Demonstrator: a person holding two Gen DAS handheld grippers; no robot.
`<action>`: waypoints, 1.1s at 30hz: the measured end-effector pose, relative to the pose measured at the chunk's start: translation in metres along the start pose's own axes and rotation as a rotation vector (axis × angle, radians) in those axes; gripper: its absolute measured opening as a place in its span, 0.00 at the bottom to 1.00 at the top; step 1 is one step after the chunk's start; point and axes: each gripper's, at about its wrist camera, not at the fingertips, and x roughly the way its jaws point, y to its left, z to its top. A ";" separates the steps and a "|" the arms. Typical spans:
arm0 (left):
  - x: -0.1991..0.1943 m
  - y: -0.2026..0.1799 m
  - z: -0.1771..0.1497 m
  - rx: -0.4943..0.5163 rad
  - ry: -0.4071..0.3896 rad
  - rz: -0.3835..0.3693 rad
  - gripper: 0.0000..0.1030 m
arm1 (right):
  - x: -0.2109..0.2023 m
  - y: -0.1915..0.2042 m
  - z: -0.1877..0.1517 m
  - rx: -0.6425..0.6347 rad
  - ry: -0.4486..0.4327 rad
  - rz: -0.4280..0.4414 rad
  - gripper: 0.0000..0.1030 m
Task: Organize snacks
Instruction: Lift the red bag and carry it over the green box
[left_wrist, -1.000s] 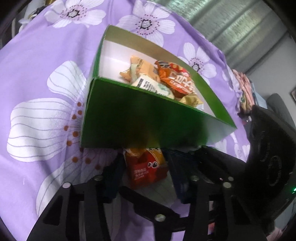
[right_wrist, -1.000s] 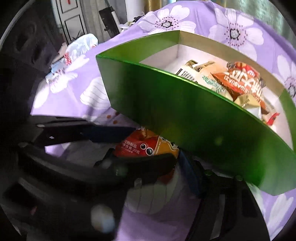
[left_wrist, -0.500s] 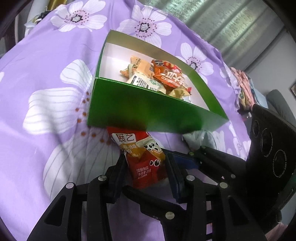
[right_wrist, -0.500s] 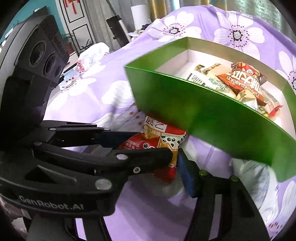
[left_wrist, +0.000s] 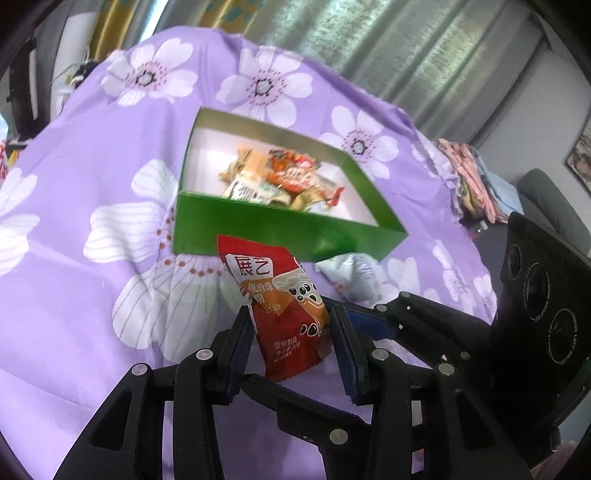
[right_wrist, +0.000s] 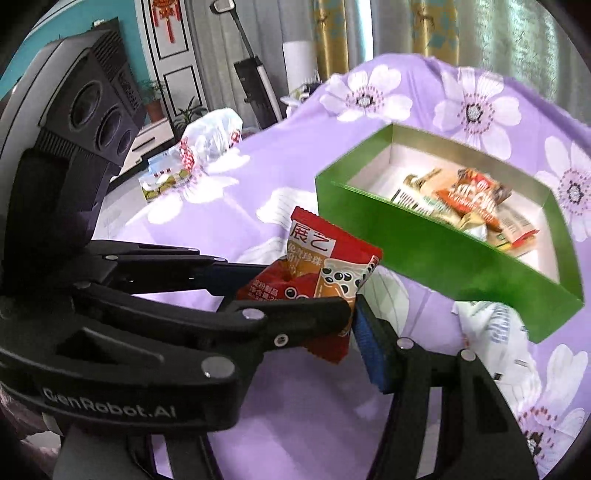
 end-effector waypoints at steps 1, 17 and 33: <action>-0.003 -0.004 0.000 0.009 -0.006 0.000 0.41 | -0.005 0.001 0.000 -0.003 -0.010 -0.004 0.60; -0.032 -0.062 0.022 0.146 -0.081 -0.017 0.41 | -0.065 -0.002 0.011 -0.009 -0.163 -0.065 0.60; -0.012 -0.090 0.064 0.217 -0.086 -0.055 0.41 | -0.082 -0.036 0.028 0.032 -0.233 -0.111 0.60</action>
